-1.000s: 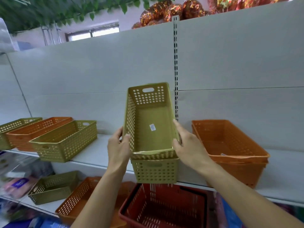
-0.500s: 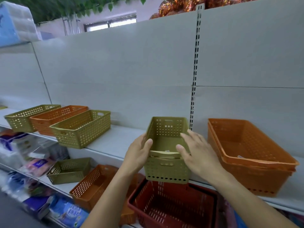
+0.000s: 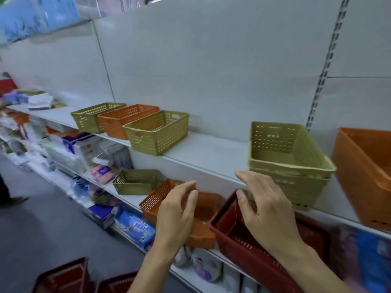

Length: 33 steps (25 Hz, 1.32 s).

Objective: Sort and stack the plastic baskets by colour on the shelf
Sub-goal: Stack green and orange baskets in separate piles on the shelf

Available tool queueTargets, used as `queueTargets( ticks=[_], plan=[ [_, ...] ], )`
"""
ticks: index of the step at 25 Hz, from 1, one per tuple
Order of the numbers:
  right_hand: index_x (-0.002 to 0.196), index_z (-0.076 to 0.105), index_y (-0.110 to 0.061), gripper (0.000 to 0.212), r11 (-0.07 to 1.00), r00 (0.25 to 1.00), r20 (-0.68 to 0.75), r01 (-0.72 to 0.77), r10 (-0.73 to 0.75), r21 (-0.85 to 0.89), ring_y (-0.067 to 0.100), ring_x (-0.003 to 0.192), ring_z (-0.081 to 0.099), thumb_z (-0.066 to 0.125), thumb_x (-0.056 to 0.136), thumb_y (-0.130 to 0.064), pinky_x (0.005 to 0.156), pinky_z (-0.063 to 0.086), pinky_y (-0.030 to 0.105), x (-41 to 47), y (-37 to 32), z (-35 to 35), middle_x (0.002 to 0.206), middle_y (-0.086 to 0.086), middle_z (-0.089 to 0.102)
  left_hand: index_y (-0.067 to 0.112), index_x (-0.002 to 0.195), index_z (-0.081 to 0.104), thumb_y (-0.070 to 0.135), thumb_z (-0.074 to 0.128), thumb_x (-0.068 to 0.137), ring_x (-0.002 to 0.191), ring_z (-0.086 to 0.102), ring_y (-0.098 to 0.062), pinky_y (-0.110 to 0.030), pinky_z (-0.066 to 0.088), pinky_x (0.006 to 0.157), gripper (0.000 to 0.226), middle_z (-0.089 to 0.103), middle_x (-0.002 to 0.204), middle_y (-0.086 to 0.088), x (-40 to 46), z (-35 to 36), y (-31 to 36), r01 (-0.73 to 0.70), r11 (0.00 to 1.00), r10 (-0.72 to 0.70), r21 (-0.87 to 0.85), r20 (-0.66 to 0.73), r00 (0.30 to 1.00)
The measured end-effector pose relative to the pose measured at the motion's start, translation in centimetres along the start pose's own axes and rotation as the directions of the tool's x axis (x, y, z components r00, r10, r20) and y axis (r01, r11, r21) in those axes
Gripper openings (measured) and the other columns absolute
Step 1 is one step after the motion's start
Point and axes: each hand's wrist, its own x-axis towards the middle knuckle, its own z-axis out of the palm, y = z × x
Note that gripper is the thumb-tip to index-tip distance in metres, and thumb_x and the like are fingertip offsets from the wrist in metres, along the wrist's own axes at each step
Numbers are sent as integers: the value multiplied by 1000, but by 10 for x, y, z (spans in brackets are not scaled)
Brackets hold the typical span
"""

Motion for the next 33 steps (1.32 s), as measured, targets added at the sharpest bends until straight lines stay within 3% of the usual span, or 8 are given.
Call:
queueTargets(
  ticks=[5,10,15,19,23,27,30,33],
  plan=[
    [118,63,-22,37,988,989,67,-137,133,66,17,104,60,46,86,-30,87,45,29,-2,-85,93,113,-4,67,23,124,67,28,56,97,105,66,0,-28,54,92,29,71,115,12,9,-95,-74,17,999,-19,28,65,998],
    [122,61,-26,35,961,960,119,-263,252,89,13,111,58,53,88,-26,89,47,32,28,-162,170,120,-6,65,28,121,67,21,59,97,97,66,4,-15,52,84,26,71,108,19,55,-191,-138,17,1000,-19,24,119,993],
    [122,60,-30,33,921,929,142,-361,342,144,14,110,59,53,90,-28,91,48,37,83,-190,211,119,-10,64,32,115,64,17,59,98,94,65,6,-5,46,74,24,72,104,14,120,-246,-177,58,997,-52,-49,117,992],
    [117,63,-29,30,889,910,110,-414,400,194,16,101,62,57,88,-21,88,50,40,141,-177,240,110,-7,67,38,112,61,19,57,98,100,66,-2,-20,52,87,24,72,107,11,175,-258,-207,125,987,-115,-103,97,989],
    [122,60,-28,34,845,870,145,-493,472,208,18,106,61,55,89,-27,93,49,42,205,-138,276,119,-7,65,22,122,65,19,56,98,99,70,-15,-44,57,93,26,73,108,2,236,-253,-240,224,963,-214,-152,77,974],
    [137,47,-18,50,804,810,237,-576,537,149,29,121,55,53,91,-36,102,42,47,266,-99,312,139,6,54,21,126,58,20,54,100,97,68,-16,-43,57,85,26,68,116,-3,309,-236,-256,344,912,-340,-223,57,939],
    [125,50,-10,59,772,746,301,-634,594,48,37,114,58,49,83,-51,95,47,47,297,-80,332,125,16,60,16,140,47,24,52,101,102,65,-21,-40,56,83,40,60,127,-7,361,-212,-271,415,871,-416,-262,54,908],
    [131,34,-6,69,704,672,319,-710,668,22,42,99,63,51,80,-49,82,55,51,312,-67,344,116,19,62,17,147,33,33,53,100,113,58,-24,-42,53,81,54,54,137,-5,398,-191,-288,484,815,-503,-319,28,864]
  ],
)
